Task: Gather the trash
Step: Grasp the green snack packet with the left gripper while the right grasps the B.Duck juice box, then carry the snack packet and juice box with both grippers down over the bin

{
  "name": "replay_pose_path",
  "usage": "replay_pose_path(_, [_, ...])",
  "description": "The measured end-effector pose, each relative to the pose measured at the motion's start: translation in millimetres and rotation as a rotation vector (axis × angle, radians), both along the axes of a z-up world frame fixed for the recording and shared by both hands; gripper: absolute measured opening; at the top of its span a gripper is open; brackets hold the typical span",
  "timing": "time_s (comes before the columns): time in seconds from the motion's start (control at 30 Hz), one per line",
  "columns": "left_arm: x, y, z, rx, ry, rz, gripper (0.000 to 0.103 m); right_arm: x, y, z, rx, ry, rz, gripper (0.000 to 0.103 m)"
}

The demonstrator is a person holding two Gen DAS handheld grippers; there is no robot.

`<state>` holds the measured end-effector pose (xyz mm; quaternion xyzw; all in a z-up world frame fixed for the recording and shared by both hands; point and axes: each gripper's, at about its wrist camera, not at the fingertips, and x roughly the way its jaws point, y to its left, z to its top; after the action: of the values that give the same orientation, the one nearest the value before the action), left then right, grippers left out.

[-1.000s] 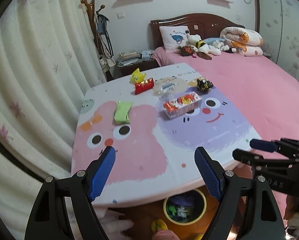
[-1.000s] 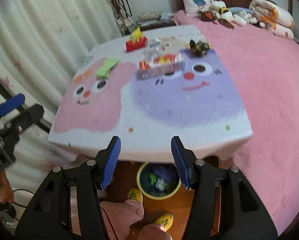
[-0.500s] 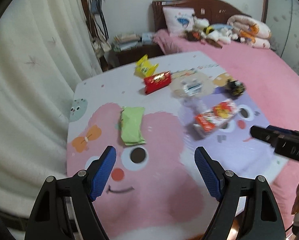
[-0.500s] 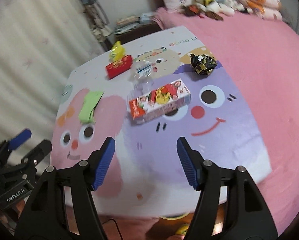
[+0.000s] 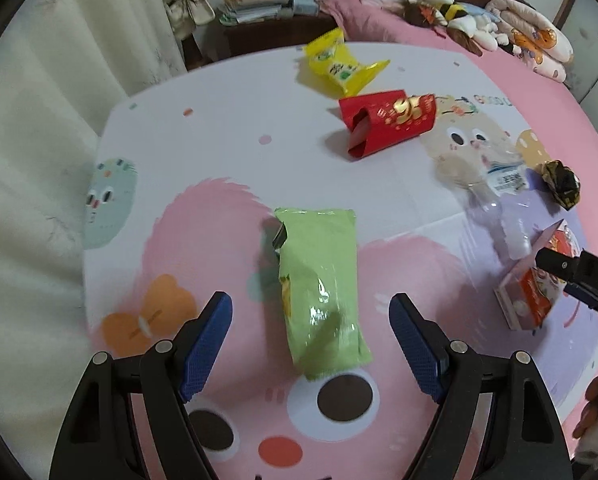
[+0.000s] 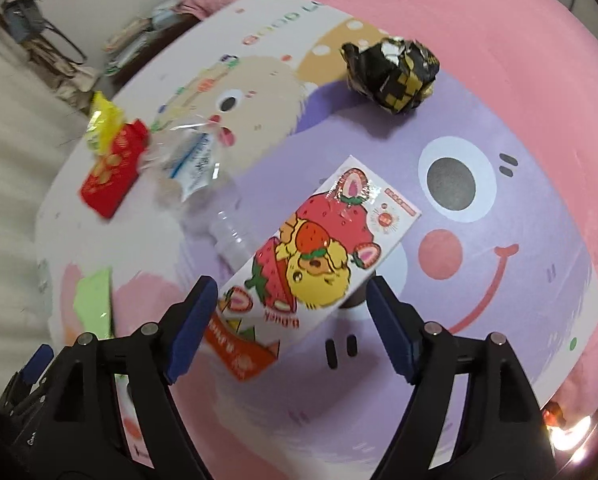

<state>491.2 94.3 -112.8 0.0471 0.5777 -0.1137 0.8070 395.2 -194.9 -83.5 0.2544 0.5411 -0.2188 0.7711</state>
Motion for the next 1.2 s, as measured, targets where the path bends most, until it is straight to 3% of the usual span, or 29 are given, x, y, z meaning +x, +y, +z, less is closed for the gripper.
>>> replay_pose_path(0.27, [12, -9, -27, -0.006, 0.064, -0.008, 0.082, 18, 8, -20, -0.031, 0.074, 0.008, 0.079])
replay_pose_path(0.4, [15, -10, -37, 0.015, 0.078, -0.014, 0.080, 13, 8, -29, 0.014, 0.081, -0.010, 0.070])
replay_pose_path(0.5, [17, -9, -46, 0.018, 0.103, -0.014, 0.066, 7, 8, -28, 0.009, 0.073, -0.009, 0.059])
replay_pose_path(0.7, [16, -9, -51, 0.024, 0.099, 0.002, 0.032, -7, 7, -24, 0.033, 0.040, 0.011, 0.052])
replay_pose_path(0.73, [15, -9, -50, 0.021, 0.100, 0.007, 0.025, -12, 5, -23, 0.039, 0.035, 0.011, 0.052])
replay_pose_path(0.83, [8, -9, -42, 0.030, 0.080, 0.017, 0.020, -20, 2, -19, 0.062, 0.004, 0.022, 0.051])
replay_pose_path(1.2, [-62, -22, 27, 0.016, -0.051, 0.067, 0.019, -64, 5, 30, 0.083, -0.149, 0.169, 0.049])
